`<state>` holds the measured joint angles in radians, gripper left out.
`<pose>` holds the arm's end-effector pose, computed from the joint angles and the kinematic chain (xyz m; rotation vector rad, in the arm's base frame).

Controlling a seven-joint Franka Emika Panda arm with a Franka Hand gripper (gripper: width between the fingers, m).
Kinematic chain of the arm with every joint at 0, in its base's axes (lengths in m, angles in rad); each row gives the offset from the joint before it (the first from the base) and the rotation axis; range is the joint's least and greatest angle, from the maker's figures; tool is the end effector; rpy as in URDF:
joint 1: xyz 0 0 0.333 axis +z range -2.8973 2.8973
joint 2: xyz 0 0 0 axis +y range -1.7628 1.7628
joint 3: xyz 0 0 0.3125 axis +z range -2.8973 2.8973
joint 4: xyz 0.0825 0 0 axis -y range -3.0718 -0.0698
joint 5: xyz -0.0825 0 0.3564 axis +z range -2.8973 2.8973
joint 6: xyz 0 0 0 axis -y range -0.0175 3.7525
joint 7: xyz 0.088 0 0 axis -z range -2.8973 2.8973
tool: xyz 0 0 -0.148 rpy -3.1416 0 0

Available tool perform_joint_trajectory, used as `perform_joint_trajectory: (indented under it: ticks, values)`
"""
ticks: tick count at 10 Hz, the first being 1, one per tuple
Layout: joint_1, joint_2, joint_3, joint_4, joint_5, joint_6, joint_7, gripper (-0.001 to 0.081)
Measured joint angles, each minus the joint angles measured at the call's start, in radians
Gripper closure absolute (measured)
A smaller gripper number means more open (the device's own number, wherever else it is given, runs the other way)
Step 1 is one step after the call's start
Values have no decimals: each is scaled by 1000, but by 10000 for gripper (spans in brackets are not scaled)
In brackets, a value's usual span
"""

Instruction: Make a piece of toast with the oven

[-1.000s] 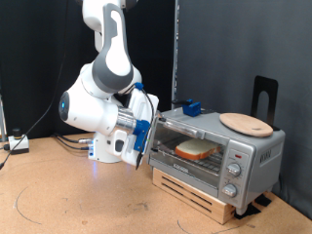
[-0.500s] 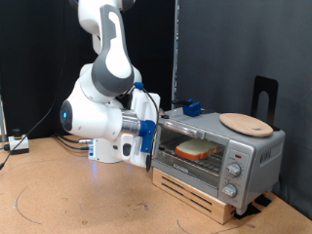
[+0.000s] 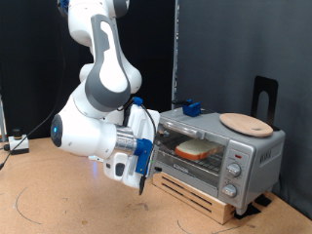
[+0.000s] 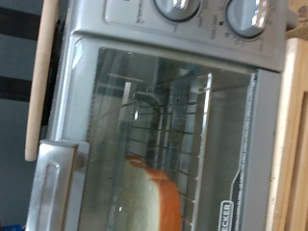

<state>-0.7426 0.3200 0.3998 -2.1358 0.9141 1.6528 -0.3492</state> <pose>0.4771 -0.0527 0.2738 -1.9111 0.4378 0.4195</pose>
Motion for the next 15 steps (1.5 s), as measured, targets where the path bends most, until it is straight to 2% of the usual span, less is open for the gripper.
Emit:
perform_joint_trajectory:
  ticks: [1,2,6,7,8,9,10,12,15]
  values:
    - [0,7,1,8,1,-11,-6,-1]
    - [2,33,4,40,-2,-23,-4,-1]
    - [18,203,4,231,-20,-84,107,-1]
    - [28,243,3,277,-42,-83,126,-1]
    - [44,274,1,312,-52,-39,143,-1]
    - [62,292,-5,333,-58,-12,152,-1]
    - [61,292,-5,332,-58,-18,152,-1]
    - [63,328,-4,359,-69,-96,152,-1]
    - [100,435,-1,465,-100,-100,143,-1]
